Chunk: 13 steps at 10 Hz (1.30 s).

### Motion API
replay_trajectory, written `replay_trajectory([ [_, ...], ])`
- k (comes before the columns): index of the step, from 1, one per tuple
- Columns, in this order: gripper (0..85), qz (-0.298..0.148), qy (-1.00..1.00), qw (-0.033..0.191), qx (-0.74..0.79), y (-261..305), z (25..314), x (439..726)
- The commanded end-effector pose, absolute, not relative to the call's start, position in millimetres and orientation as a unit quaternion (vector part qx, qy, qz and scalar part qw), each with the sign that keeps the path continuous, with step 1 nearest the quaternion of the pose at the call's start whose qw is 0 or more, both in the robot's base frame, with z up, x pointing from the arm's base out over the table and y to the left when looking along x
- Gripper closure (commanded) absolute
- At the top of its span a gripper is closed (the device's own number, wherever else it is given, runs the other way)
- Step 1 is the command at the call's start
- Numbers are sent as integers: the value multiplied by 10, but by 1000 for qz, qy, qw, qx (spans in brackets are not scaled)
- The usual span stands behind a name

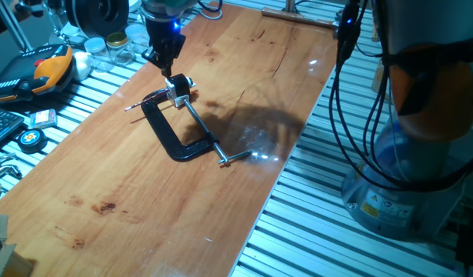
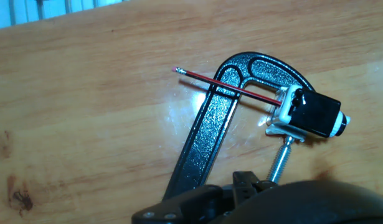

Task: Insert the pencil into the pencil sharpener

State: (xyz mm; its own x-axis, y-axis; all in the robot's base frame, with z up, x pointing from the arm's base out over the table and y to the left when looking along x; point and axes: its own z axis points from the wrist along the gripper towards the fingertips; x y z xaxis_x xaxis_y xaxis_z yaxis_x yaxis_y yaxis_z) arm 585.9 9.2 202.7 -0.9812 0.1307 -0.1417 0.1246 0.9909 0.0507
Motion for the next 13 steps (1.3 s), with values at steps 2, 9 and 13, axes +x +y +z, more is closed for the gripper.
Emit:
replay_trajectory([
  [2, 850, 8, 999, 28, 19, 94, 2026, 5860],
  [9, 850, 19, 1000, -14, -1, 29, 2189, 5714],
  [13, 850, 17, 1000, -12, -3, 27, 2306, 5620],
])
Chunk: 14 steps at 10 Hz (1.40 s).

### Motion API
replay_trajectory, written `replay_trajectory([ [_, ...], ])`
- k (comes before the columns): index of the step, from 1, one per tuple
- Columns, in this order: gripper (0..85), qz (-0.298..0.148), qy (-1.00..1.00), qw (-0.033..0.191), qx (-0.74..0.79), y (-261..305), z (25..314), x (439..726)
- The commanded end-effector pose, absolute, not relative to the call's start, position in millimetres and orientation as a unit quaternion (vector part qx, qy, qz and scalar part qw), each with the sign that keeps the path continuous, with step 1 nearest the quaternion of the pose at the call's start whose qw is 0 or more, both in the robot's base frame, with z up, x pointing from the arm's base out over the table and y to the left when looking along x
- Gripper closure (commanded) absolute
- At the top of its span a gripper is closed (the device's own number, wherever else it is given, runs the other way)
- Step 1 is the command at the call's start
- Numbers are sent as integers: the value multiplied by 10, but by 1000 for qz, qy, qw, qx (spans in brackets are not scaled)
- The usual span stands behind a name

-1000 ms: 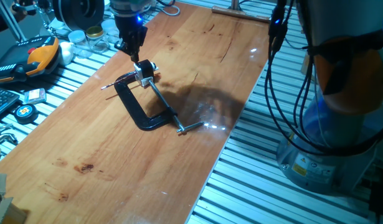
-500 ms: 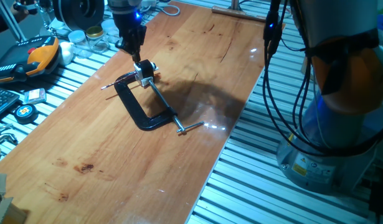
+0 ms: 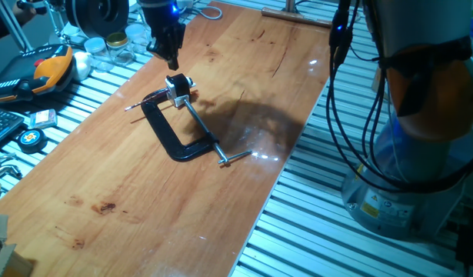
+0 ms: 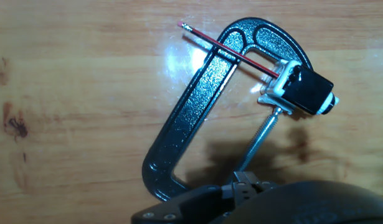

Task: Insert the pencil into the pencil sharpener

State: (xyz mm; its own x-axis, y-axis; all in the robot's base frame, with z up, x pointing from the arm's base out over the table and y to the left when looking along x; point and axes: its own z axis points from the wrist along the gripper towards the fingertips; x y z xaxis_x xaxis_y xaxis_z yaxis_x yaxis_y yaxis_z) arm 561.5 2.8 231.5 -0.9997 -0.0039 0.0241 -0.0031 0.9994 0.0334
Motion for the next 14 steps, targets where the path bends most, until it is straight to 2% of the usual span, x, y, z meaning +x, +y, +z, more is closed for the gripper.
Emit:
replay_trajectory([
  [1, 850, -13, -1000, 12, 0, 29, 2365, 5587],
  [4, 850, 5, -1000, 6, 0, 51, 2413, 5517],
  [7, 850, 14, -1000, -5, -12, 110, 2318, 5414],
  [14, 850, 0, -1000, -9, -2, 36, 2009, 5335],
])
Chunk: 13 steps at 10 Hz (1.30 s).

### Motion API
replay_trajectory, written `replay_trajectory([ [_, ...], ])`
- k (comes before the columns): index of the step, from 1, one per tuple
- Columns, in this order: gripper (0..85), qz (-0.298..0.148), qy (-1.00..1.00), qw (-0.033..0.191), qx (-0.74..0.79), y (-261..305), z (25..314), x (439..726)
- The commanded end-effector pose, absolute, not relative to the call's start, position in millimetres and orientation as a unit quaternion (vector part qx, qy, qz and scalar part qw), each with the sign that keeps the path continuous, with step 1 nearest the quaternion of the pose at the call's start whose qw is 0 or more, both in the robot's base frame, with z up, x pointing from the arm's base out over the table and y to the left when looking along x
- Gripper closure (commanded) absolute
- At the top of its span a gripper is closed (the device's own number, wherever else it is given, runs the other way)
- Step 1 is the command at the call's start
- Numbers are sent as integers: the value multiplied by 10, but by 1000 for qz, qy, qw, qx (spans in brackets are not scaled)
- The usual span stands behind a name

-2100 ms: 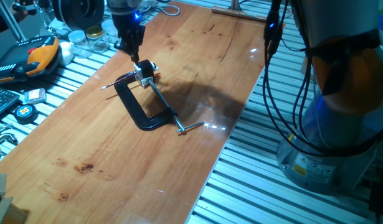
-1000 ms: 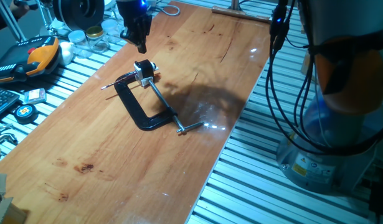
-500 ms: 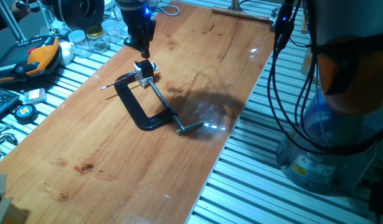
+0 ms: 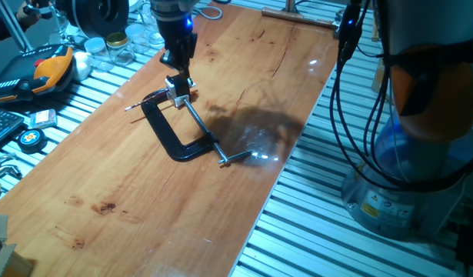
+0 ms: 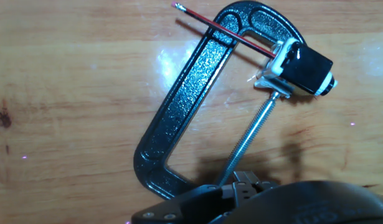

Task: Insert the pencil into the pencil sharpener

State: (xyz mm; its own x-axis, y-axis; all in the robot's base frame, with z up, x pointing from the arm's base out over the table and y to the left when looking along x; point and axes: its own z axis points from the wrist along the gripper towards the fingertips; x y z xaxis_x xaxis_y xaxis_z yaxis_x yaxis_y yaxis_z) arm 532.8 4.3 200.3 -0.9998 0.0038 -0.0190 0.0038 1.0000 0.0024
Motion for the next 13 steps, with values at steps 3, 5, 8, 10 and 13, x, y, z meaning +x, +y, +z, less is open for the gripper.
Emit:
replay_trajectory([
  [3, 850, 8, 1000, 8, 3, 44, 1998, 5313],
  [5, 850, 10, 1000, 8, 4, 41, 2004, 5308],
  [8, 850, 8, 1000, 8, 7, 44, 2044, 5300],
  [10, 850, 2, 1000, 10, 7, 40, 2051, 5306],
  [13, 850, 7, 1000, 8, 13, 40, 2048, 5306],
])
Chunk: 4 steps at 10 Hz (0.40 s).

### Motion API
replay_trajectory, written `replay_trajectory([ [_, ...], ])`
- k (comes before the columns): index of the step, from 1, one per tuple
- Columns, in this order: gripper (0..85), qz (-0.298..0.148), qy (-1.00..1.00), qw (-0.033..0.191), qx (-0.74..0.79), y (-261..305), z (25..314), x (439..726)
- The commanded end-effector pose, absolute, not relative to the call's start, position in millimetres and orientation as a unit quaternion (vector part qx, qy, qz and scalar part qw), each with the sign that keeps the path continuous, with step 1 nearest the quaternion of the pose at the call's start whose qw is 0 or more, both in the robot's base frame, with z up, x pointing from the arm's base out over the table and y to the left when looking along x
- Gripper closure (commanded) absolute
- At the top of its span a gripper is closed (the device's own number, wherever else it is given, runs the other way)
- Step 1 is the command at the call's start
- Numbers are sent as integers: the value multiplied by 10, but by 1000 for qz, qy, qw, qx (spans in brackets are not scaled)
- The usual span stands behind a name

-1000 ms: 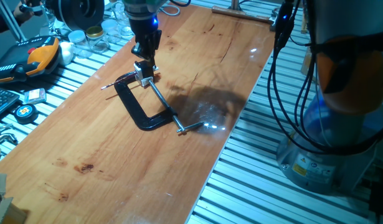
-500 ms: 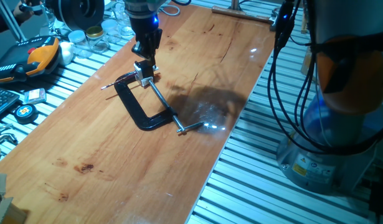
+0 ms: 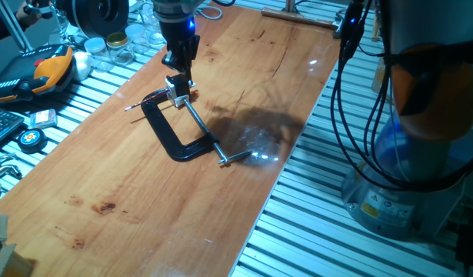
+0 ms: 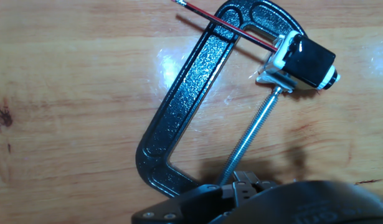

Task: Insert the pencil into the pencil sharpener

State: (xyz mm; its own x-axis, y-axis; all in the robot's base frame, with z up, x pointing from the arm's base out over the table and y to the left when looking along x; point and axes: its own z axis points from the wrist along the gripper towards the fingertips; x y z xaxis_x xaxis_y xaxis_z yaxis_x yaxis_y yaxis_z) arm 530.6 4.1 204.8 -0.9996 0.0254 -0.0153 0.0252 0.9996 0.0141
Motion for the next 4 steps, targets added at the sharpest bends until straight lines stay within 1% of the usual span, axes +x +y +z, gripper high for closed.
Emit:
replay_trajectory([
  [1, 850, 7, 1000, 8, 13, 41, 2048, 5306],
  [4, 850, 9, 1000, 9, 4, 42, 2047, 5305],
])
